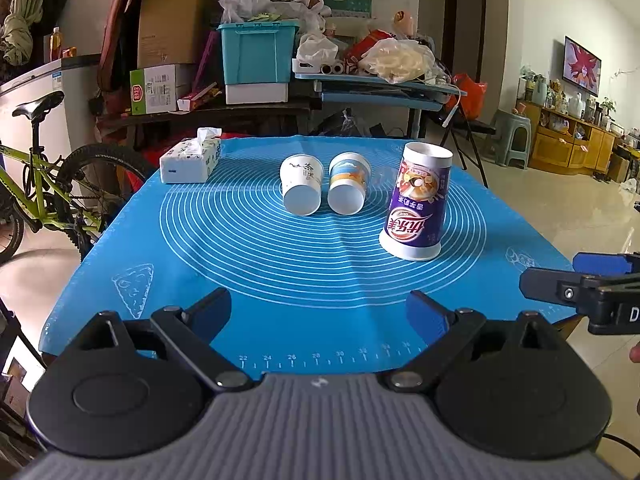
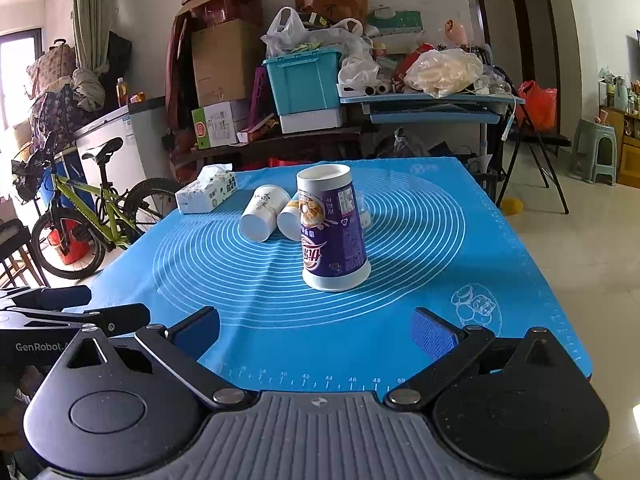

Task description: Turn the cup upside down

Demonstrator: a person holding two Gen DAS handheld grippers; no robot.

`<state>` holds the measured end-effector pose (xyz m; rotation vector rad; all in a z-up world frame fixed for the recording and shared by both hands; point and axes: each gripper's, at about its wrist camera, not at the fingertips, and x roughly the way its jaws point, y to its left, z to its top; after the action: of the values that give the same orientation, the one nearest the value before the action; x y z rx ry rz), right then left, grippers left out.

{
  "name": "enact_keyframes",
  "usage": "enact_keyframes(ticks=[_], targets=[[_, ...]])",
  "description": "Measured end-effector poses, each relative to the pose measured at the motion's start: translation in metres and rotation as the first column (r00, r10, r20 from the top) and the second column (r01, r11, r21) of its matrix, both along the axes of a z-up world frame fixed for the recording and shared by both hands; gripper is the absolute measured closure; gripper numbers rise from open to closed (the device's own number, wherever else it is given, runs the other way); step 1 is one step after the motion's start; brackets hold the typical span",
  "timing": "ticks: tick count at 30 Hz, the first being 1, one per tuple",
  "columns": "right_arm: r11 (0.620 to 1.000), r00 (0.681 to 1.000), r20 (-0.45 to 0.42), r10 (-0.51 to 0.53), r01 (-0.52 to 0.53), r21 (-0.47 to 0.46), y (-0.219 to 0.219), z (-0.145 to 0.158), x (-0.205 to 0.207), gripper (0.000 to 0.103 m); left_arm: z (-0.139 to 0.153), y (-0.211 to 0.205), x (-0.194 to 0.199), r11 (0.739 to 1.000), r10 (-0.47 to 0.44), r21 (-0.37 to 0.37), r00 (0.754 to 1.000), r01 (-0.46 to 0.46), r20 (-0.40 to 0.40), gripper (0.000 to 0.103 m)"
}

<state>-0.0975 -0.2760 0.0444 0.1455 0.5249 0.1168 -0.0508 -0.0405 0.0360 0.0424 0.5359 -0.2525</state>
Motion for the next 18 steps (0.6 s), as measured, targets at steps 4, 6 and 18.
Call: enact_keyframes(ticks=[4,6,18], targets=[[1.000,1.000,0.002,-0.003,0.003,-0.002,-0.0002,-0.0002,0.0000,0.000,0.0000,0.0004,0.0000,1.000,0.000,0.000,1.000,0.000,0.001,0.010],[1.000,1.000,0.002,-0.006,0.006,-0.002,-0.0005,-0.0008,0.0003,0.000,0.0000,0.0003,0.0001,1.000,0.000,0.000,1.000,0.000,0.000,0.010],[1.000,1.000,-0.010,-0.002,0.002,-0.004,0.0006,-0.0034,0.0016,0.000,0.0000,0.0022,0.0006,1.000,0.002,-0.001,1.000,-0.002,0.000,0.010]])
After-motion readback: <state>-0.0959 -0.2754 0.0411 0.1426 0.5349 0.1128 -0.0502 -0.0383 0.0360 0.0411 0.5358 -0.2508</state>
